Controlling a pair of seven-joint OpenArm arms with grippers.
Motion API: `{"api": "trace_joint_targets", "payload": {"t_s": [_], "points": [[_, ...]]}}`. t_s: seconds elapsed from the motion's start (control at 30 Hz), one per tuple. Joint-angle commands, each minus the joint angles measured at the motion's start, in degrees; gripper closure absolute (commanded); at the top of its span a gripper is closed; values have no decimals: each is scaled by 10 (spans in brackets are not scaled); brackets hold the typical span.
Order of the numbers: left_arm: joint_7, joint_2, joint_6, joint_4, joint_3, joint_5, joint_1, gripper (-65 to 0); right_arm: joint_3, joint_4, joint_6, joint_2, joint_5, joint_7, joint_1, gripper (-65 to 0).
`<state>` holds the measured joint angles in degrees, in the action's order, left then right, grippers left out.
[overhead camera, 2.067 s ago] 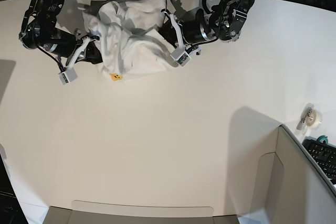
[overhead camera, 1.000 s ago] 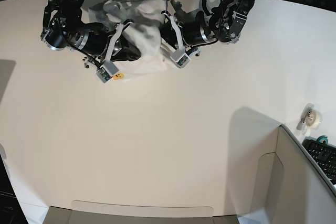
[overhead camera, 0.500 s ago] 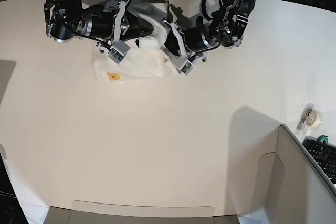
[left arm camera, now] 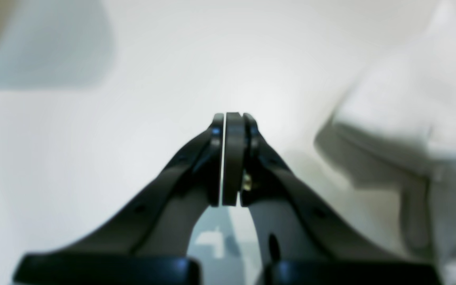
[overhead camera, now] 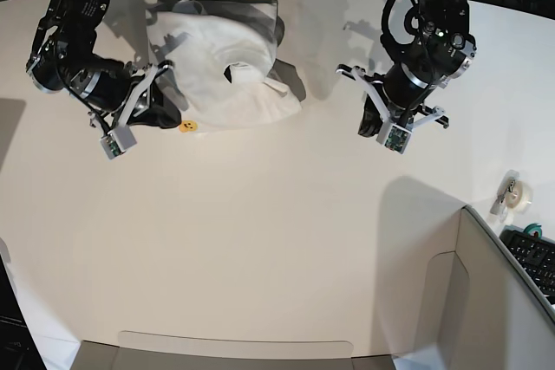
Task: Layout the t-shirt on the table in an organized manner, then fold the t-shirt properly
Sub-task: 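Regrasp the bundle edges with both grippers and tuck the fabric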
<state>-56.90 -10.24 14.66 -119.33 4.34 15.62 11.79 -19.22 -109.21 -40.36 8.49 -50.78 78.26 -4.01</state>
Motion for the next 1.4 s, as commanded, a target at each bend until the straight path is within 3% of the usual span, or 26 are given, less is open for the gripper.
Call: {"api": "trace_joint_targets", "payload": {"t_s": [0.0, 0.07, 0.17, 0.3, 0.37, 0.47, 0.57, 0.7, 0.8, 1.17, 1.37], "points": [[-4, 10, 17, -5, -4, 17, 0, 0, -15, 9, 4, -2, 2, -12, 18, 0], [-7, 31, 36, -5, -4, 61, -25, 0, -32, 49, 4, -6, 38, -12, 34, 0], [-49, 49, 37, -4, 0, 141, -55, 0, -41, 101, 4, -6, 67, -12, 48, 0], [-101, 76, 37, -3, 0, 248, -113, 0, -39, 130, 4, -6, 70, -13, 50, 0], [-112, 98, 36, 10, 1, 272, -136, 0, -38, 131, 4, -16, 70, -13, 50, 0], [-115, 112, 34, 37, 7, 279, -143, 0, -40, 131, 4, -31, 70, -13, 51, 0], [-138, 125, 24, 55, 62, 266, -129, 0, -40, 131, 4, -41, 70, -13, 55, 0], [-167, 132, -78, 54, 137, 257, -121, 0, -35, 132, 4, -46, 70, -40, 62, 0], [-168, 131, -119, 57, 179, 257, -110, 0, -35, 133, 4, -51, 77, -61, 62, 0], [-172, 127, -126, 58, 224, 256, -89, 0, -27, 133, 4, -97, 165, -66, 65, 0], [-200, 52, -127, 67, 229, 256, -74, 0, -27, 133, 4, -97, 189, -85, 79, 0]]}}
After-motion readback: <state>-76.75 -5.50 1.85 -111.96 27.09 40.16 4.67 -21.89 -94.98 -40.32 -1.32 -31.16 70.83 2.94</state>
